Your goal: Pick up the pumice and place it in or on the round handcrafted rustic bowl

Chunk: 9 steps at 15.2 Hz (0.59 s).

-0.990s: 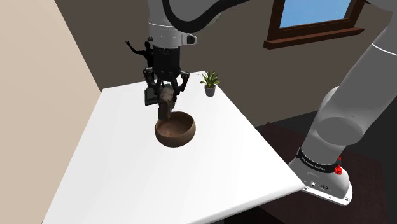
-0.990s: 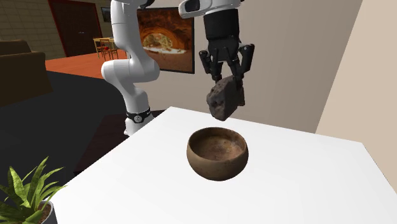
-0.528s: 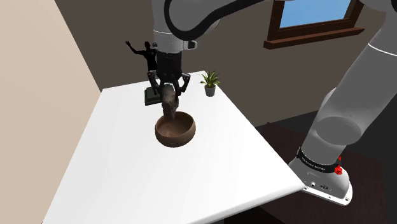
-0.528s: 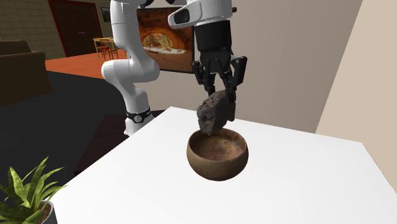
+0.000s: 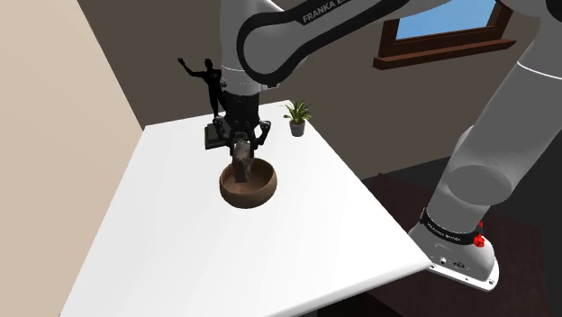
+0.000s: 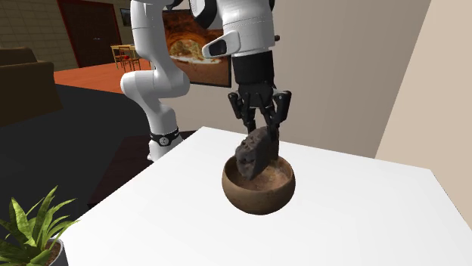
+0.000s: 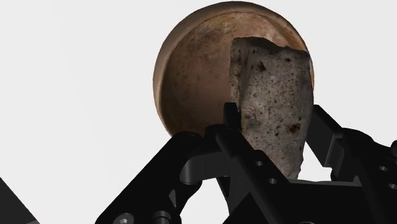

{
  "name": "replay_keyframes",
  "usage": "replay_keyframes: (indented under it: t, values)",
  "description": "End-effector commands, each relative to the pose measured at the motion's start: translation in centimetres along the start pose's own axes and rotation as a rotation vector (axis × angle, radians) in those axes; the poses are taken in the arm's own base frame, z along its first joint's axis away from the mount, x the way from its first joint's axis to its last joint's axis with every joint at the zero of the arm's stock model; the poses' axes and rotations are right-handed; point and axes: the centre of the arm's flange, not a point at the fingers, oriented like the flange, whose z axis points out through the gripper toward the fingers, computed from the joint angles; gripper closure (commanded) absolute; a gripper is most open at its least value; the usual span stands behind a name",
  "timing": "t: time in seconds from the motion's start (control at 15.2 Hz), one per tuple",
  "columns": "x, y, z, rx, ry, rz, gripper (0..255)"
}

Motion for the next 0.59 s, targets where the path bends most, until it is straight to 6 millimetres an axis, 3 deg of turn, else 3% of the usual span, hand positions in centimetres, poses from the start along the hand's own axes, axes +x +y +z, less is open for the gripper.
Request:
replay_keyframes:
  t: [0.0,0.2,0.53]
  values:
    - [0.0,0.2,1.1,0.001,0.000,0.000,255]
    - [0.0,0.4,2.3,0.001,0.000,0.000,255]
    - [0.0,0.4,2.3,0.001,0.000,0.000,255]
